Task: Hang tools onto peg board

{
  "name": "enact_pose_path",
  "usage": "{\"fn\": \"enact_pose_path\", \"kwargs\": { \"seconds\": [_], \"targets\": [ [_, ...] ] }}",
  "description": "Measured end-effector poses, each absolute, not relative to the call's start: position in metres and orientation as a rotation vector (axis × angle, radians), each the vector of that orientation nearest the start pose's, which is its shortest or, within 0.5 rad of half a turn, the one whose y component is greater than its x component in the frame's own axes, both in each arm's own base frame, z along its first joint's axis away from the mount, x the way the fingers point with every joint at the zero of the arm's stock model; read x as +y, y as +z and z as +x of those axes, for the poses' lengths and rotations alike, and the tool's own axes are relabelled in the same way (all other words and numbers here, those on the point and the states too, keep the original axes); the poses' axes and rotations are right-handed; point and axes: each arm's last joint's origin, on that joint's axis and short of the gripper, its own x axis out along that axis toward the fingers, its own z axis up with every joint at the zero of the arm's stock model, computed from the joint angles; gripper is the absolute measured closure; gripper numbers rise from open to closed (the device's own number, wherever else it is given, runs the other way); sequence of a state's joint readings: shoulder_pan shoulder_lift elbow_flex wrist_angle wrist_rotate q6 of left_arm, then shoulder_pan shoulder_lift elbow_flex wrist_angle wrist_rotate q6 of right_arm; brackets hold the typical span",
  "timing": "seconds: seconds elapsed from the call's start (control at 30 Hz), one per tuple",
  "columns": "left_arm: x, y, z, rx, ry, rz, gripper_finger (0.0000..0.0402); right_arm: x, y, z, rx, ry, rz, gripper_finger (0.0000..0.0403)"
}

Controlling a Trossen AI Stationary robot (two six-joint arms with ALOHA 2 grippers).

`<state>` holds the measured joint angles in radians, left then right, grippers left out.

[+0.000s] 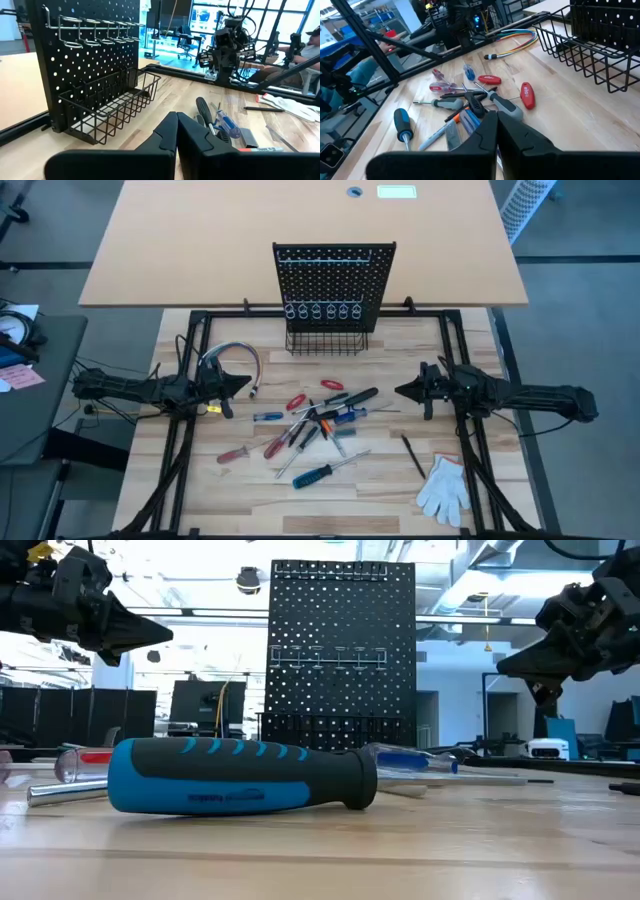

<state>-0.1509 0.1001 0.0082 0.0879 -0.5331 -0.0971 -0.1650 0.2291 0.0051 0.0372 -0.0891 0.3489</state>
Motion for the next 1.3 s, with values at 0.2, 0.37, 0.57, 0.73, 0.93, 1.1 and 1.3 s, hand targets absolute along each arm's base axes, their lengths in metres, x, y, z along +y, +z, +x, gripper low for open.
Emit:
{"fn": "enact_pose_path", "kwargs": {
  "seconds": [0.2, 0.37, 0.57, 0.73, 0.93, 1.1, 1.3],
  "targets": [
    [-0.0004, 0.1667, 0.1006, -0.014, 0.382, -0.094, 0.0402, -0.0155, 0.1496, 0.1089, 0.170, -0.107, 0.371, 0.0386],
    [-0.0004, 0.1668, 0.1006, -0.015, 0.382, -0.095, 0.0402, -0.0155, 0.1495, 0.1089, 0.170, -0.108, 0.372, 0.0386],
    [-0.0004, 0.1668, 0.1006, -0.015, 0.382, -0.095, 0.0401, -0.0155, 0.1495, 0.1089, 0.171, -0.107, 0.371, 0.0386],
    [-0.0004, 0.1667, 0.1006, -0.014, 0.382, -0.095, 0.0401, -0.0155, 0.1495, 0.1089, 0.171, -0.107, 0.371, 0.0386],
    [-0.0004, 0.1668, 0.1006, -0.015, 0.382, -0.095, 0.0402, -0.0156, 0.1495, 0.1089, 0.170, -0.108, 0.371, 0.0386],
    [-0.0004, 0.1668, 0.1006, -0.015, 0.382, -0.095, 0.0401, -0.0156, 0.1496, 0.1089, 0.170, -0.107, 0.371, 0.0386],
    [-0.0004, 0.1667, 0.1006, -0.014, 0.382, -0.095, 0.0401, -0.0171, 0.1495, 0.1087, 0.189, -0.087, -0.057, 0.0386]
  ]
}}
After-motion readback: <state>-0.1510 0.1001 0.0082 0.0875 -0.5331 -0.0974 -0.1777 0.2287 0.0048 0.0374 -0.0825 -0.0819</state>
